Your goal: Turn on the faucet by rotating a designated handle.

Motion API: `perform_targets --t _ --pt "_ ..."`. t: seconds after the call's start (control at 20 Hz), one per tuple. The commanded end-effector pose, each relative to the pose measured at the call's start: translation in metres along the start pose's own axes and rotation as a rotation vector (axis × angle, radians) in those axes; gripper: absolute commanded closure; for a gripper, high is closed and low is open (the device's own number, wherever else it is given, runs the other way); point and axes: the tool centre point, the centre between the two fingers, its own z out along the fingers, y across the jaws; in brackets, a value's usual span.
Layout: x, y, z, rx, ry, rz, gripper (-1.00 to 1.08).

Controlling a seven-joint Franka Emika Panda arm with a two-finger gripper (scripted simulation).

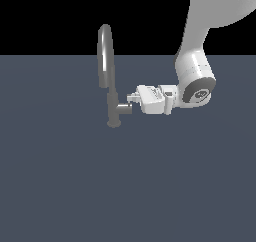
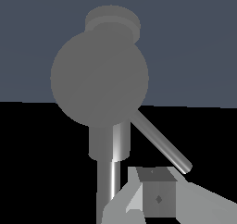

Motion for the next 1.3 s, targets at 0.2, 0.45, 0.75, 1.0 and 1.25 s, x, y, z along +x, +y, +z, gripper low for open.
perform_targets --t 0.2,0.45,0.75,1.0,1.25 --pt "0.014 0.015 0.0 -0.004 -0.003 0.007 1.08" --pt "0.039 0.032 0.0 -0.006 -0.005 0.019 1.08" --pt "0.052 0.028 0.0 -0.007 -0.005 0.007 1.08" --pt "0.048 0.023 0.0 -0.01 -0.008 -0.017 1.08" --pt "0.07 0.021 0.0 -0.009 -0.007 -0.002 1.08"
